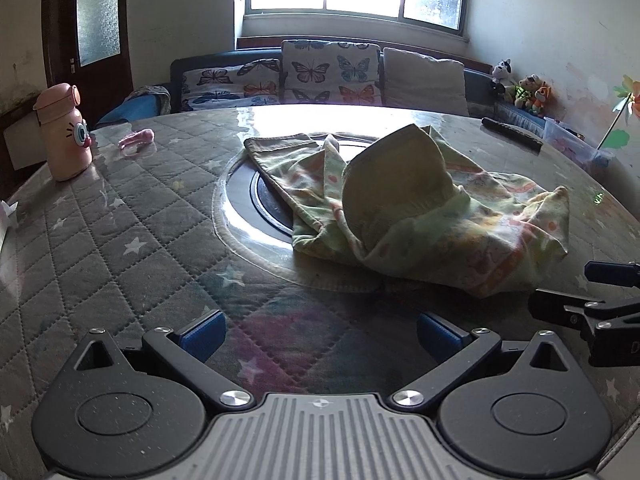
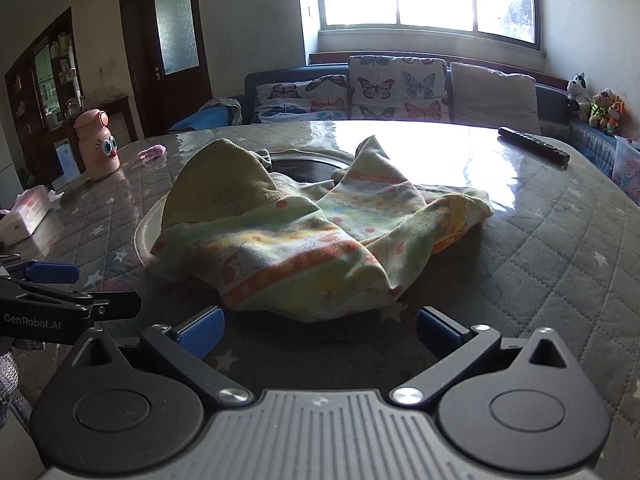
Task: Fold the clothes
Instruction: 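Move both grippers toward the crumpled striped shirt on the table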
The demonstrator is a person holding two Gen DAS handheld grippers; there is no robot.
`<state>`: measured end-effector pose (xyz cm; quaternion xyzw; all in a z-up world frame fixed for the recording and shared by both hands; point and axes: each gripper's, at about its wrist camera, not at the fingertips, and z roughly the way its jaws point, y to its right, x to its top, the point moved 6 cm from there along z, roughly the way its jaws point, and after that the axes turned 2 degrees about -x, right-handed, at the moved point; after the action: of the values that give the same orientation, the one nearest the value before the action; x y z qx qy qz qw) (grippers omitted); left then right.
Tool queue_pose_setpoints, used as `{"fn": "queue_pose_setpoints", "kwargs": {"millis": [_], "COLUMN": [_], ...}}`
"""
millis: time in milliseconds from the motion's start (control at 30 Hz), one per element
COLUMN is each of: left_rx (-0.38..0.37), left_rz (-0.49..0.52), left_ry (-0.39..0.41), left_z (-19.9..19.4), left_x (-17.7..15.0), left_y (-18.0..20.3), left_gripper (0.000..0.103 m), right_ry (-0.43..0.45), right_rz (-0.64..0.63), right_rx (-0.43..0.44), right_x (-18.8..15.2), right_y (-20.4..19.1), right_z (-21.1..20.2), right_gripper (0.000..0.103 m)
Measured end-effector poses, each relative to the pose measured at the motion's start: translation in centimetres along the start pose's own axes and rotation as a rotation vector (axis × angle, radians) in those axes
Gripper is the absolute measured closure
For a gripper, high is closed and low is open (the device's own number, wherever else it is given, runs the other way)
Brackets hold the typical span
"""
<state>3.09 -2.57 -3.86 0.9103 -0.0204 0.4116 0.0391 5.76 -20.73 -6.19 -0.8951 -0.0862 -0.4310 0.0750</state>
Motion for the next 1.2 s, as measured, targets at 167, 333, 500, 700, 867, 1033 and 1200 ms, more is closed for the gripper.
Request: {"fn": "queue_pose_setpoints", "kwargs": {"millis": [167, 333, 500, 700, 867, 1033, 1200], "left_rx": [-0.002, -0.005, -0.003, -0.006, -0.008, -0.011, -0.013], "left_rz": [0.005, 0.014, 0.02, 0.026, 0.033, 0.037, 0.042], "left_ry": [-0.008, -0.013, -0.016, -0.021, -0.029, -0.035, -0.042], "left_z": [-0.3, -0.4, -0.6, -0.7, -0.5, -0.4, -0.1], "left_x": [-0.2, -0.5, -0.8, -1.0, -1.2, -1.3, -1.4], "left_y": [0.4, 0.7, 1.0, 1.3, 1.6, 1.8, 1.9], "left_gripper": [0.0, 0.0, 0.0, 0.0, 0.0, 0.0, 0.0], "right_ry": [-0.006, -0.015, -0.016, -0.018, -0.018, -0.022, -0.024], "right_rz": [0.001, 0.004, 0.003, 0.005, 0.005, 0.013, 0.019], "right_rx": [0.002, 0.001, 0.001, 0.002, 0.007, 0.006, 0.005], "right_x": [-0.4, -0.9, -1.0, -1.2, -1.2, -1.3, -1.3], "right_y": [-0.1, -0.2, -0.3, -0.5, -0.6, -0.4, -0.3], "right_z": [-0.5, -0.8, -1.1, -1.1, -1.1, -1.0, -0.9], "right_gripper": [0.0, 0.0, 0.0, 0.0, 0.0, 0.0, 0.0]}}
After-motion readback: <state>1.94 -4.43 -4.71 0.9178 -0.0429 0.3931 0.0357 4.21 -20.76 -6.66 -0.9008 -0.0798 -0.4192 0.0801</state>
